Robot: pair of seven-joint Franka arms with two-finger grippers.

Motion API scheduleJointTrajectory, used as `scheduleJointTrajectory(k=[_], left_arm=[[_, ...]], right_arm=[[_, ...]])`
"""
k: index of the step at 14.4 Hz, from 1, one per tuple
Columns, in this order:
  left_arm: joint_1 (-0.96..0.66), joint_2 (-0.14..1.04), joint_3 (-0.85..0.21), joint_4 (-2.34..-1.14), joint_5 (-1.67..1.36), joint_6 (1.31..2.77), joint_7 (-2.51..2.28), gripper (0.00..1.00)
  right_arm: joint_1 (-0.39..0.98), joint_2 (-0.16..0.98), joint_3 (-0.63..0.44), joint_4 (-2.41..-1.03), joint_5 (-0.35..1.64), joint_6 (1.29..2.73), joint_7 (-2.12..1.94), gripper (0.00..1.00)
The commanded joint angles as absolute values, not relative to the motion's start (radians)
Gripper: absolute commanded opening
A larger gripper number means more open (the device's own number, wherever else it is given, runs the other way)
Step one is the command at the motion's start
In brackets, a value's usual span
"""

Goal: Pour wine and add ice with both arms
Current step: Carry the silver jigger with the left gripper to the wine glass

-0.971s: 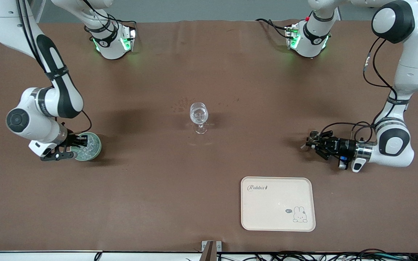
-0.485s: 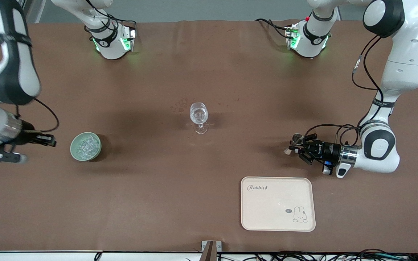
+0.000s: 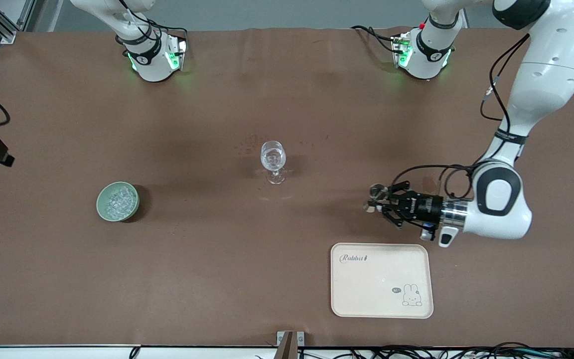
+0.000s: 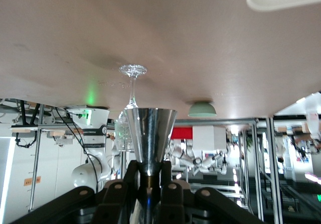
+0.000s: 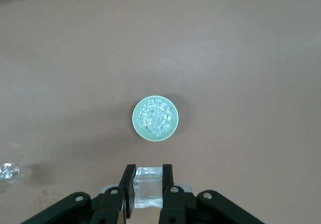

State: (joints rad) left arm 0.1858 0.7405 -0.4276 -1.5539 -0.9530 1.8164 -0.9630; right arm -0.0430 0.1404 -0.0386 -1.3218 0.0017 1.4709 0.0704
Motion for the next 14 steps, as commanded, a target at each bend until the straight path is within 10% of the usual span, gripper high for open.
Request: scheduleJointTrajectory(k=[1,14], left_arm=[[0.076,0.666,-0.419,-1.578,-0.957,1.908,-1.076,0.00],[-0.182,0.538,-0.419,-1.578,-0.743,2.005,-1.547,0.00]], right_arm=[[-0.048,0.094,-0.037,-1.336,0.005,1.414,0.045,0.01],[-0.048,0.083,-0.035,-1.377,0.015,1.459,0.038,0.01]])
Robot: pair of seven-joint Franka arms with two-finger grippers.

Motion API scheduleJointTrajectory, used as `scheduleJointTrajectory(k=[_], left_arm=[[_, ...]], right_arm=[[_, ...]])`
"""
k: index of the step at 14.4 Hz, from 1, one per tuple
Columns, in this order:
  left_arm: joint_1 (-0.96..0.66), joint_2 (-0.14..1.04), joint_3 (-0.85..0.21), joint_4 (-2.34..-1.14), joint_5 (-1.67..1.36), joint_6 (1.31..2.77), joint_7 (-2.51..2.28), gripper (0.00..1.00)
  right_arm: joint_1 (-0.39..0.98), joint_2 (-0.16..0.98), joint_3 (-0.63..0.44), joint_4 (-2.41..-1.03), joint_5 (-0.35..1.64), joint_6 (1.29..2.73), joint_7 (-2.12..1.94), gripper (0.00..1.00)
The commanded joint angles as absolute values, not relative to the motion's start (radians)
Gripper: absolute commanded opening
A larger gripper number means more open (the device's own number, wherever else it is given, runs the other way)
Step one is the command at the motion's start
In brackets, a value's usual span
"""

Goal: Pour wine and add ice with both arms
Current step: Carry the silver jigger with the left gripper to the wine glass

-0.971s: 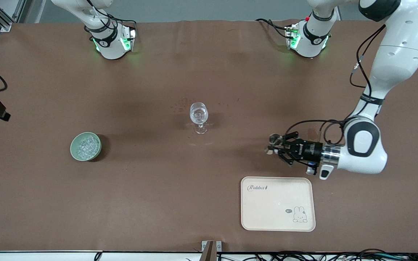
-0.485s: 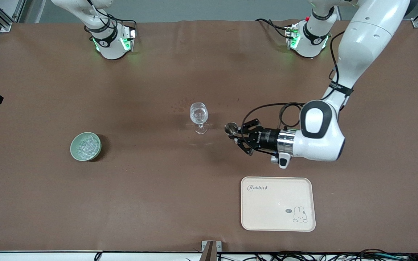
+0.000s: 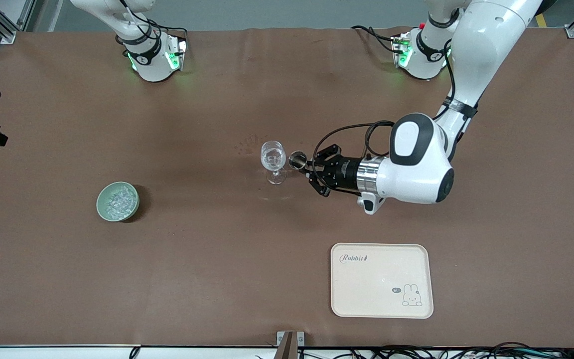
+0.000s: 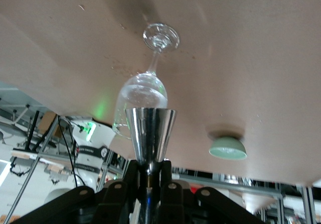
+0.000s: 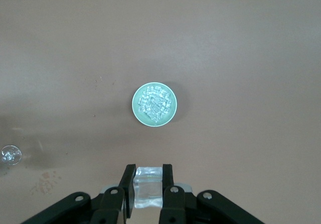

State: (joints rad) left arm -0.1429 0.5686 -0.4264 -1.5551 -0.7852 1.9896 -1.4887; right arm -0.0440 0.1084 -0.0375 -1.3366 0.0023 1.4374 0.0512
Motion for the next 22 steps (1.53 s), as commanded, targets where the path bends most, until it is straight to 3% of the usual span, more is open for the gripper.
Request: scheduleJointTrajectory(k=[1,3,22], left_arm=[[-0.190,0.537,-0.419,-1.580,-0.709,2.005,-1.577,0.00],[-0.219,0.537,-0.420,-1.578,-0.645,2.006,-1.635,0.00],[-0.331,0.528,-0.420,-1.552,-0.355,2.042,-1.940,0.00]], right_arm=[[-0.052,0.059,-0.035,-1.420,0.015,1.479,0.035,0.01],[-0.054,0.006,-0.038,-1.503,0.015,1.546,-0.003,0.01],[-0.052,0.008,-0.038,-1.496,0.017,1.554,-0.005,0.01]])
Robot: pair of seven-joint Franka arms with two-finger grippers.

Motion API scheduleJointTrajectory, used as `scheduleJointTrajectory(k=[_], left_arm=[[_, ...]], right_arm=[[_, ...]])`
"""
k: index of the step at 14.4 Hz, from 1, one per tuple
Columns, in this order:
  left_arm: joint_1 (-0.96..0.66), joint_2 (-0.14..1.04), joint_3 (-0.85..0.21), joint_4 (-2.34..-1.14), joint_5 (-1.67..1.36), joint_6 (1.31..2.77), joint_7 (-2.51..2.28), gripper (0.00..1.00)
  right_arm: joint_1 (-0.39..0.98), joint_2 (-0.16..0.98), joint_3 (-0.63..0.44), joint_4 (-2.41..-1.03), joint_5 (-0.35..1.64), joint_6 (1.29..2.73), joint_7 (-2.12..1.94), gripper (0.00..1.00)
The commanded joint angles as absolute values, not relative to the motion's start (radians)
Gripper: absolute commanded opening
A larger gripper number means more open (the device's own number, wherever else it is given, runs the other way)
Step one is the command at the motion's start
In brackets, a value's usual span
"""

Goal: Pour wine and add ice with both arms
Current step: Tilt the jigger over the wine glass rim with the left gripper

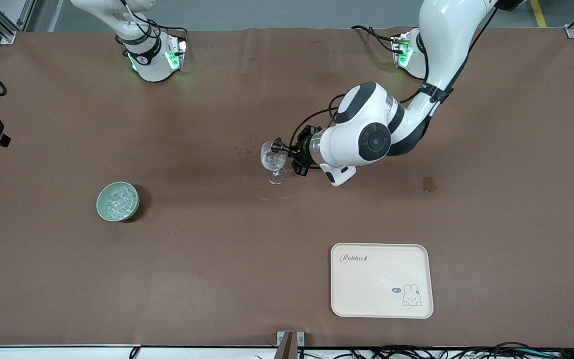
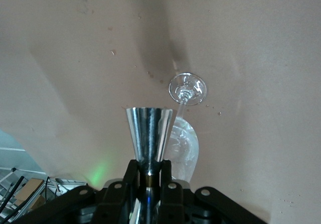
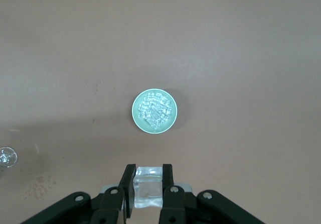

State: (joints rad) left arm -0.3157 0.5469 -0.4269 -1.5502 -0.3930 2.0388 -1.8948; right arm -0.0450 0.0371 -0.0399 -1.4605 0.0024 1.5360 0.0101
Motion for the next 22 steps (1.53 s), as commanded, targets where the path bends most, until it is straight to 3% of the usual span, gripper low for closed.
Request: scheduleJointTrajectory(k=[1,22], left_arm=[[-0.331,0.525,-0.420,-1.552,-0.333,2.042,-1.960,0.00],[-0.374,0.532,-0.426,-1.546,-0.202,2.036,-2.045,0.00]], right_arm=[[-0.052,0.008,-0.037,-1.496,0.017,1.554,-0.005,0.01],[-0.054,0.009,-0.038,-1.496,0.017,1.554,-0.008,0.01]])
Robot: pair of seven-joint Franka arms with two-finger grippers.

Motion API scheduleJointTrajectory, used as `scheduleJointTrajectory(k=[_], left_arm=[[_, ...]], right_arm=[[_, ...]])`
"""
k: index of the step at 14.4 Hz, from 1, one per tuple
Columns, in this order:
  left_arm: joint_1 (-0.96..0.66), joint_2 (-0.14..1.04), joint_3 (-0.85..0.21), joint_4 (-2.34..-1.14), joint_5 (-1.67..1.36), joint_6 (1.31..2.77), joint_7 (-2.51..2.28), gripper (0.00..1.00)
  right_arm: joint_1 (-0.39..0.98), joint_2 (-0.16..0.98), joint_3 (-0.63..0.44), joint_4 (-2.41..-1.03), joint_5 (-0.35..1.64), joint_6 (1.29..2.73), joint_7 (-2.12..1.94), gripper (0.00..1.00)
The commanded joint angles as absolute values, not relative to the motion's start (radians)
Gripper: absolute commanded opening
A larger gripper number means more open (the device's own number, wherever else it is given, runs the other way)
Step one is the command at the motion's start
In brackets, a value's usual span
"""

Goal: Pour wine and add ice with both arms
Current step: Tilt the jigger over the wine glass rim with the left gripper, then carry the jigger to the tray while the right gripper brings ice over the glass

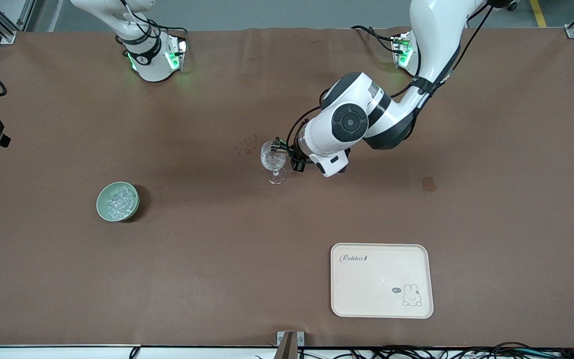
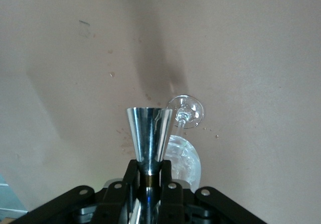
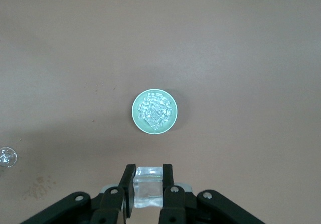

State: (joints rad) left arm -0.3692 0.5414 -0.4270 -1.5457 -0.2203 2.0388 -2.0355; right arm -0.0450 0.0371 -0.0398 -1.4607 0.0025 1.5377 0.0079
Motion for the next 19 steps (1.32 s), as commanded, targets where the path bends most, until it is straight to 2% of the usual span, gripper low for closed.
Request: scheduleJointTrajectory(k=[1,5,9,13,17,19], left_arm=[[-0.374,0.532,-0.428,-1.546,-0.204,2.033,-2.046,0.00],[-0.361,0.535,-0.440,-1.542,-0.247,2.028,-2.042,0.00],[-0.310,0.540,-0.442,-1.522,-0.512,2.023,-1.904,0.00],[-0.266,0.564,-0.440,-1.520,-0.645,2.023,-1.786,0.01],[-0.165,0.598,-0.439,-1.480,-0.754,2.023,-1.557,0.00],[-0.079,0.636,-0.439,-1.445,-0.863,2.023,-1.462,0.00]], right_arm=[[-0.054,0.009,-0.038,-1.496,0.018,1.554,-0.008,0.01],[-0.054,0.009,-0.038,-1.494,0.017,1.552,-0.009,0.01],[-0.052,0.009,-0.038,-1.488,0.017,1.543,-0.009,0.01],[-0.031,0.011,-0.026,-1.467,0.018,1.540,0.011,0.00],[0.156,0.021,-0.012,-1.470,0.018,1.546,0.288,0.00],[0.272,0.079,-0.012,-1.468,0.018,1.568,0.438,0.00]])
